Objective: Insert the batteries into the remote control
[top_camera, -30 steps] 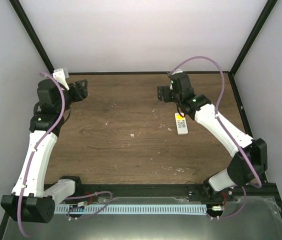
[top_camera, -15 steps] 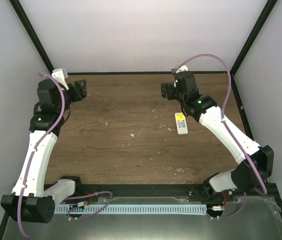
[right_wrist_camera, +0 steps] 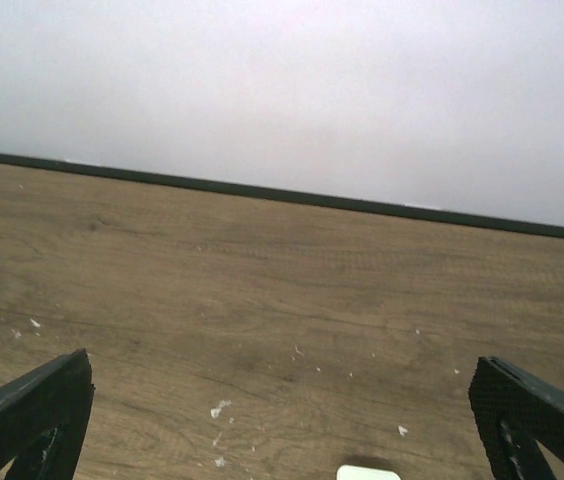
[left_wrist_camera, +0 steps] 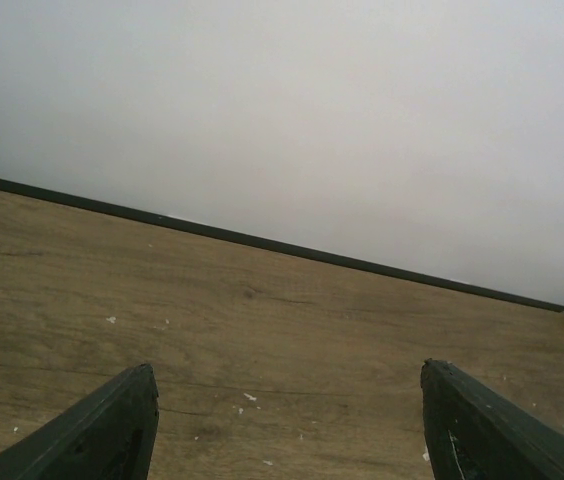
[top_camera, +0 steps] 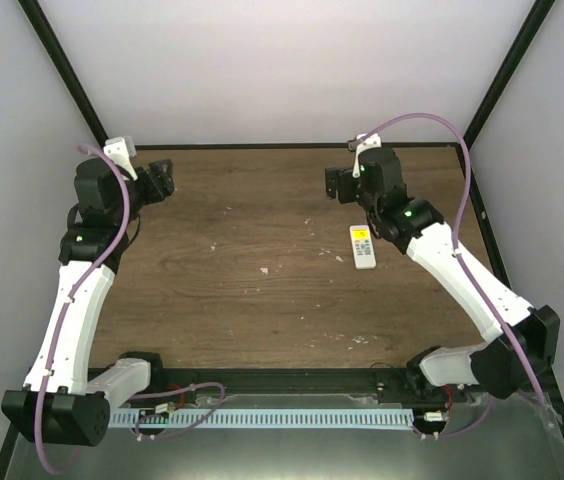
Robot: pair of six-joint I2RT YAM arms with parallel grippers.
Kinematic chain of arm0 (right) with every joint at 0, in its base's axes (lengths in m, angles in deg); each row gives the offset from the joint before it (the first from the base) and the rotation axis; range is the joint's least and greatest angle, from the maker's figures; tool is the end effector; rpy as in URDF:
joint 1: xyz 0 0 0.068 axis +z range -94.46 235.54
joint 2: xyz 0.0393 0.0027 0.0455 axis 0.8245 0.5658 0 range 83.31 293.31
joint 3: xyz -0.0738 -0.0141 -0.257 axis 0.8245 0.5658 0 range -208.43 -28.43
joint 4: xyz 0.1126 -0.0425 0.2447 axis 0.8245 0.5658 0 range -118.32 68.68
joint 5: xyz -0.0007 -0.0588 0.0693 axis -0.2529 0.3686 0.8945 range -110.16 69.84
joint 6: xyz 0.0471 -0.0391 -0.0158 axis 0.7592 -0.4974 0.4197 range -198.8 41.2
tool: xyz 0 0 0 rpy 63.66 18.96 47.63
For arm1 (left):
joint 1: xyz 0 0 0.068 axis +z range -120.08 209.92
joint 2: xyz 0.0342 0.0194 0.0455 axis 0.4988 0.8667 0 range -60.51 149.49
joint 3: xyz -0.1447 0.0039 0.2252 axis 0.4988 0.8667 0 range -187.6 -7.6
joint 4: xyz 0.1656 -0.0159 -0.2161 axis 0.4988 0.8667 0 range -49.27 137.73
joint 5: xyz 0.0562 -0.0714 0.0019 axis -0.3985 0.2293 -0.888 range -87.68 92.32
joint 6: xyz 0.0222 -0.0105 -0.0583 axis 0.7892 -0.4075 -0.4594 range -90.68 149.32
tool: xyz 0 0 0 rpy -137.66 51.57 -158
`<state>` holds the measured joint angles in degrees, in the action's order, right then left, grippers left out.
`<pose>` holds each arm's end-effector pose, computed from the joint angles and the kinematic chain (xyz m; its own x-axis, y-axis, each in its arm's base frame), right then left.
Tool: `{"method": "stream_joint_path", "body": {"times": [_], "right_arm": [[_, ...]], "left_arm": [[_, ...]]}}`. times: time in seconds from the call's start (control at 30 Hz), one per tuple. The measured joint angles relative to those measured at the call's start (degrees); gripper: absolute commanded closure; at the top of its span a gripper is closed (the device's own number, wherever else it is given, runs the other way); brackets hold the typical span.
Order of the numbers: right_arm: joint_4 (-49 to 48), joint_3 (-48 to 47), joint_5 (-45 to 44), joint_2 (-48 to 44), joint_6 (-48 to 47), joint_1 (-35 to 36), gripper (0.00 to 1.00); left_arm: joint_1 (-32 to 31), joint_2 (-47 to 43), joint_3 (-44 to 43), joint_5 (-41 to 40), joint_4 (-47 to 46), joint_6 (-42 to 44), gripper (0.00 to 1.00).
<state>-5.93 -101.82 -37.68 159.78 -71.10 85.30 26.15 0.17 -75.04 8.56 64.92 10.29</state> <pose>0.2919 0.1501 0.3595 -0.4018 -0.0826 -0.9120 -0.1851 0.9827 -0.0075 0.2572 -0.0222 0.3922 -0.3376 -0.3026 -0.8914 0.0623 0.9377 -0.3419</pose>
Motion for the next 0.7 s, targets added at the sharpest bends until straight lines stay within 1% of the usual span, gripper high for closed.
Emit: {"method": "stream_joint_path", "body": {"times": [0.27, 0.7], "right_arm": [[-1.9, 0.3, 1.1, -1.3, -0.8, 0.0, 0.00], [-1.9, 0.5, 1.5, -1.4, -0.8, 0.0, 0.00]], "left_arm": [[0.0, 0.1, 0.0, 0.0, 0.0, 0.0, 0.27], [0.0, 0.0, 0.2, 0.0, 0.1, 0.2, 0.27]]}}
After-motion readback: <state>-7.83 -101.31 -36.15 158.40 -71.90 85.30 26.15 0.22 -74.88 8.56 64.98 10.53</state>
